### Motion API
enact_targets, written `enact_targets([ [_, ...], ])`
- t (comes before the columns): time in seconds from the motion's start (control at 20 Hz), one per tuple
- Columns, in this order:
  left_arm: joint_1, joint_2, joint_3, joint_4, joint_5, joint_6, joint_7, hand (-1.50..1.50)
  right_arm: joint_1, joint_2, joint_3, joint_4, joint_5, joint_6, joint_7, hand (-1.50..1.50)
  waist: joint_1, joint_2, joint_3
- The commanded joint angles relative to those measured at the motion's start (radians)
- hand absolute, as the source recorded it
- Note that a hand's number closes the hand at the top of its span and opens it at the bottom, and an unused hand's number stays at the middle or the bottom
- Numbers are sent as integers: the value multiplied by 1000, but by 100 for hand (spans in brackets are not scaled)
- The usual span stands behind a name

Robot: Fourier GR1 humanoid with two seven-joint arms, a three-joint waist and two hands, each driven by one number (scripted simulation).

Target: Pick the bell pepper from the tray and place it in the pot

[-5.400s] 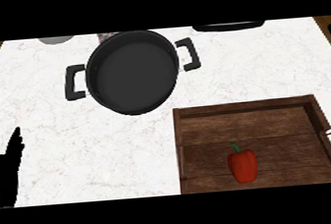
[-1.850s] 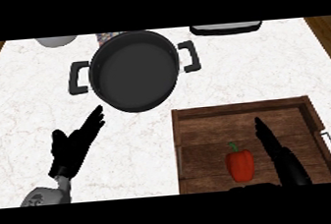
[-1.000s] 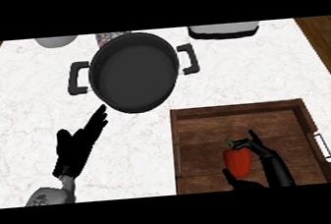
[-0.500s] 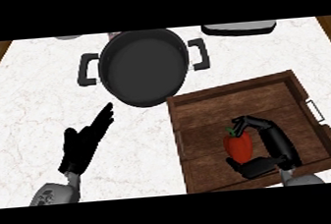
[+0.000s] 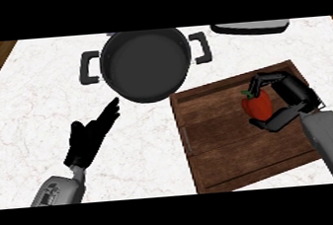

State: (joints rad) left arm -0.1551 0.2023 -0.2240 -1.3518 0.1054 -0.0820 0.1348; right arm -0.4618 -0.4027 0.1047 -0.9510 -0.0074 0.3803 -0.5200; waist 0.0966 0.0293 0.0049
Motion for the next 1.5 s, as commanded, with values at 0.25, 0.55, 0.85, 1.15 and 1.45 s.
enact_targets([
  [0.25, -36, -10, 33, 17, 8, 12, 37, 0, -354, -26, -10, 360, 153, -24, -224, 150, -33, -9, -2],
  [0.55, 37, -21, 21, -17, -8, 18, 21, 0, -504, 7, -9, 481, 242, -128, -266, 150, -54, -18, -4],
  [0.85, 53, 14, 58, 19, -10, -17, -29, 0, -676, 77, 11, 536, 311, -190, -140, 150, -63, -20, -5],
  [1.15, 28, -4, 58, -32, -15, 2, 26, 0, -815, 173, 58, 570, 384, -212, -10, 150, -61, -21, -5],
  [1.45, 32, -23, 38, 30, -47, -4, -9, 0, -911, 306, 117, 641, 476, -289, 95, 150, -54, -16, -6],
])
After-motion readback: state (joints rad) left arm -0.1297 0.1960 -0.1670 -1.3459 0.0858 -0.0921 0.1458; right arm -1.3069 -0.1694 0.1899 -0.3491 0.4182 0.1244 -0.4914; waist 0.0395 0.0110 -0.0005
